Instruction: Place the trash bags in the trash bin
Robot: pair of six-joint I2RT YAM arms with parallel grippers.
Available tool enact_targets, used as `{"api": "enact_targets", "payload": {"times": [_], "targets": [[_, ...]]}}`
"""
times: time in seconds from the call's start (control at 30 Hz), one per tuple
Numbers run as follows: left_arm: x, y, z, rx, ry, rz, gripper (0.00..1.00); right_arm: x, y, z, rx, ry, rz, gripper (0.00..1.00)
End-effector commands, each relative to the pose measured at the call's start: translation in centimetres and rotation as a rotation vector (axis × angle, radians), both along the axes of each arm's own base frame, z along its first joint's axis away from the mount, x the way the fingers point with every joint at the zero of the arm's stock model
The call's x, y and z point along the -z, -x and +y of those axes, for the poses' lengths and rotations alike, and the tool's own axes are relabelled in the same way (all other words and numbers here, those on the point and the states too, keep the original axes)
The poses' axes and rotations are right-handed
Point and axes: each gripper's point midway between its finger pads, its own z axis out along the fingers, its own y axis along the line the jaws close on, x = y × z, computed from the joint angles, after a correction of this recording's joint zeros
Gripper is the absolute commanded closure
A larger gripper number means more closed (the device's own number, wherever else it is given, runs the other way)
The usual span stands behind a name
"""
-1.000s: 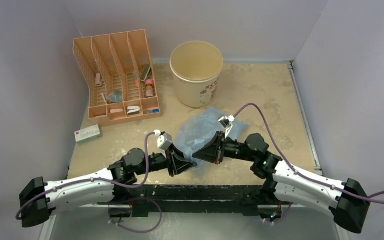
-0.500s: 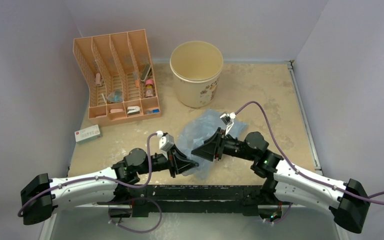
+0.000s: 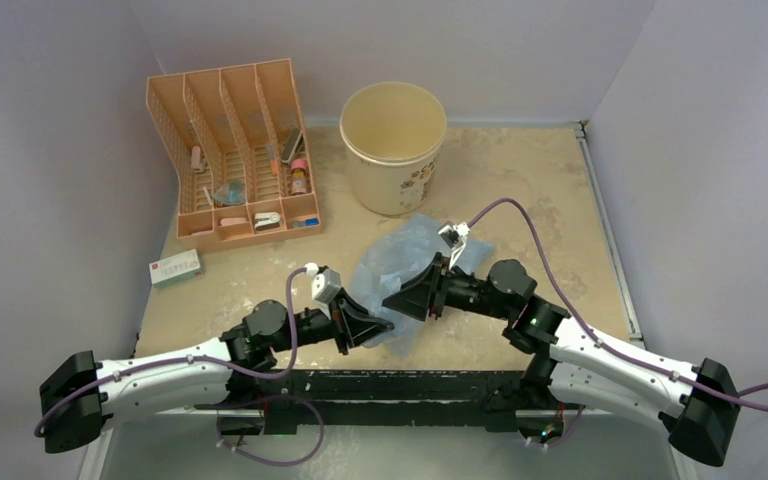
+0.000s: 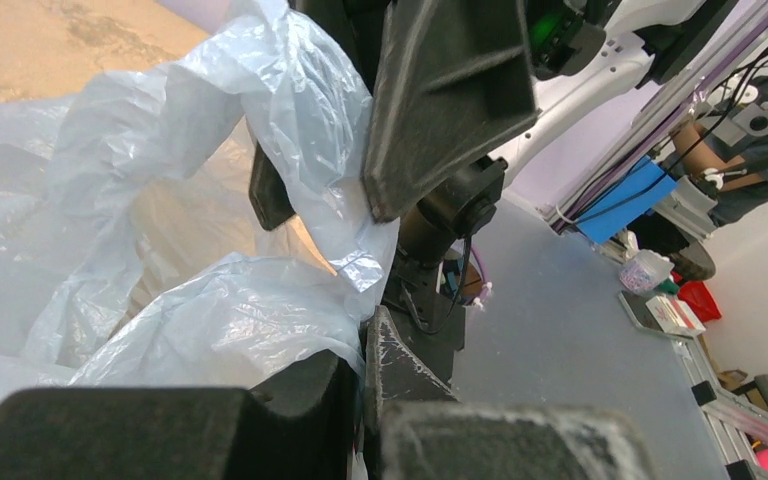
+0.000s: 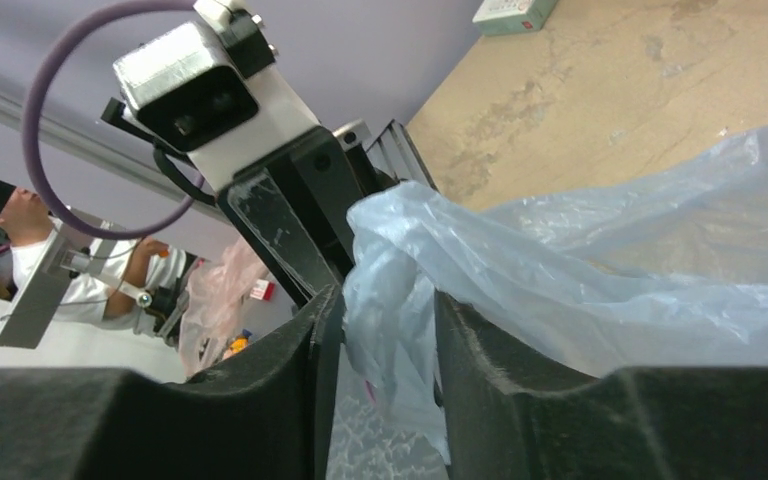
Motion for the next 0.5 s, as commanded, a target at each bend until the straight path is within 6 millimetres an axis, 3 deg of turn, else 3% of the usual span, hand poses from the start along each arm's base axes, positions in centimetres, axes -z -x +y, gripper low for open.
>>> {"api": "enact_targets", "payload": {"times": [0.0, 0.1, 0.2, 0.33, 0.37, 0.47], "targets": [[-1.8, -0.2, 0.4, -0.026, 0.067, -0.01, 1.0, -1.8, 1.0, 0.3, -0.064, -0.02, -0.069, 0.6], [-1.9, 0.0, 0.3, -0.011, 0.064, -0.02, 1.0, -1.4, 0.7, 0.9, -0.055, -0.008, -0.054, 0.59], [-2.0, -0.1, 0.0, -0.009, 0.047, -0.02, 1.0, -2.6, 0.9, 1.3, -0.072, -0.065, -0.054, 0.6], [-1.8, -0.6, 0.0, -0.037, 0.032, -0.012, 1.0, -3.6, 0.6, 1.7, -0.066, -0.112, -0.042, 0.85], [-1.6, -0.7, 0.1, -0.043, 0.023, -0.007, 1.0, -3.3, 0.4, 1.8, -0.058, -0.101, -0.036, 0.88], [-1.4, -0.9, 0.0, -0.05, 0.002, -0.004, 1.0, -2.1, -0.1, 1.9, -0.036, -0.06, -0.018, 0.79]]}}
